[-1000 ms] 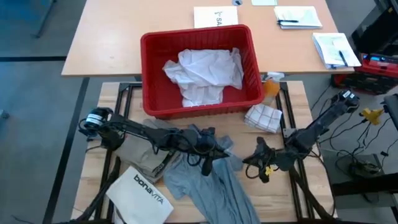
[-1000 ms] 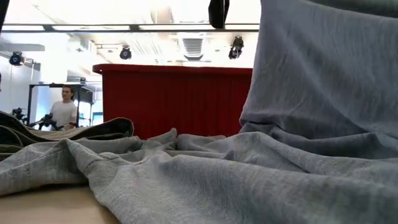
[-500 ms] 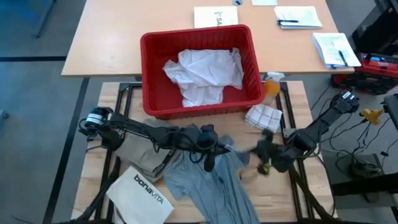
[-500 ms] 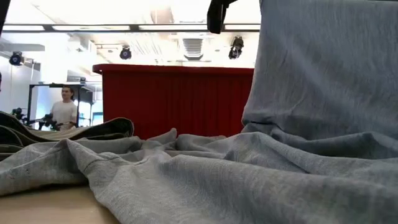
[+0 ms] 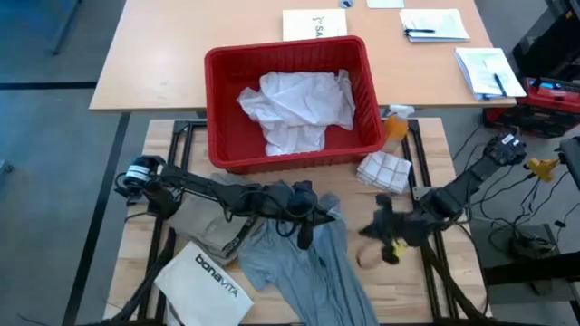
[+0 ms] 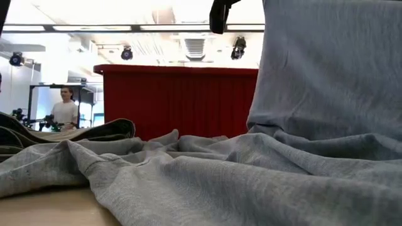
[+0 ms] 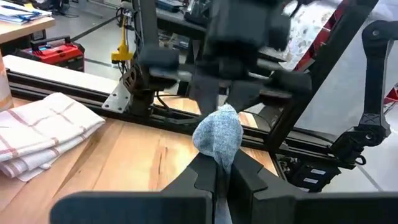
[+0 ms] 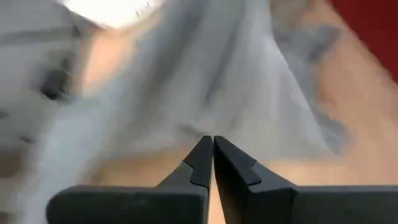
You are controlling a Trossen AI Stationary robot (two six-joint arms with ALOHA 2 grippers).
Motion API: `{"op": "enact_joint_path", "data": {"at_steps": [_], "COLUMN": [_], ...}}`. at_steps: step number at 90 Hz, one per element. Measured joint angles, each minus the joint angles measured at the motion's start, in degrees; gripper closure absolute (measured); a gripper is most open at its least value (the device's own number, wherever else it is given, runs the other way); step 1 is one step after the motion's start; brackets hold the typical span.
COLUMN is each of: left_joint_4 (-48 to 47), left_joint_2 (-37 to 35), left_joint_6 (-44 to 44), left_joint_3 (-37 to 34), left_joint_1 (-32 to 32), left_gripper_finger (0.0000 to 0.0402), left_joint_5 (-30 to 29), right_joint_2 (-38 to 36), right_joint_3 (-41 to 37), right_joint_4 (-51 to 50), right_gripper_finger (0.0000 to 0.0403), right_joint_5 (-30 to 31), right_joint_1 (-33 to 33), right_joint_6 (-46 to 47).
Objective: Fold laundry
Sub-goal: Fold the gray shirt
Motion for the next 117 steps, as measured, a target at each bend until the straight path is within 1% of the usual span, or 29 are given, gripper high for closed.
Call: {"op": "enact_joint_path", "data": {"at_steps": [5,8,15,21,28,35,45,53,60,69,80,86,94,104,110,117], "left_joint_4": [-0.10,-0.17,-0.19,-0.19,-0.19,-0.22,-0.21,-0.26,-0.21,-0.24,-0.24,-0.24,-0.24,-0.26,-0.26,-0.32], "left_joint_2": [0.00,0.00,0.00,0.00,0.00,0.00,0.00,0.00,0.00,0.00,-0.02,-0.02,-0.02,-0.02,-0.07,-0.07], "left_joint_6": [0.05,0.04,0.06,0.04,-0.06,-0.11,-0.45,-0.87,-1.09,-1.24,-1.26,-1.26,-1.26,-1.26,-1.33,-1.44], "left_joint_3": [0.02,0.02,0.02,0.02,0.02,0.02,0.02,0.02,0.02,0.02,0.02,0.02,0.02,0.02,0.02,0.02], "left_joint_1": [0.00,0.02,0.09,0.09,0.07,0.07,0.07,0.07,0.07,0.07,0.07,0.07,0.07,0.07,0.07,0.07], "left_gripper_finger": [0.0401,0.0401,0.0401,0.0401,0.0401,0.0401,0.0401,0.0402,0.0401,0.0401,0.0401,0.0401,0.0401,0.0401,0.0402,0.0401], "left_joint_5": [0.07,0.06,0.06,0.06,0.08,0.16,0.79,1.39,1.46,1.47,1.51,1.52,1.52,1.52,1.52,1.52], "right_joint_2": [0.02,-0.08,-0.91,-2.12,-3.77,-4.89,-3.96,-2.56,-1.21,-0.29,1.96,3.43,5.56,7.83,8.73,9.49], "right_joint_3": [-0.45,-0.58,-1.35,-3.54,-7.72,-12.31,-18.34,-20.84,-21.81,-22.36,-23.31,-23.53,-23.64,-23.91,-23.61,-23.57], "right_joint_4": [-0.87,0.23,2.40,5.98,14.33,24.31,35.39,41.60,41.55,43.94,46.71,50.02,53.38,57.79,60.51,60.23], "right_gripper_finger": [0.0403,0.0402,0.0396,0.0380,0.0348,0.0302,0.0239,0.0217,0.0219,0.0244,0.0287,0.0308,0.0325,0.0323,0.0310,0.0287], "right_joint_5": [5.48,6.75,5.22,4.07,3.03,2.24,-0.53,-1.46,0.16,0.32,-1.61,-3.29,-5.65,-5.66,-5.92,-6.25], "right_joint_1": [-0.43,-0.37,0.21,0.39,0.74,0.83,-0.70,-1.46,-2.12,-2.62,-3.38,-3.60,-3.62,-3.99,-4.02,-4.14], "right_joint_6": [4.17,5.71,6.12,6.53,6.66,6.46,5.18,5.07,5.79,4.96,4.30,3.77,2.91,2.52,2.18,2.16]}}
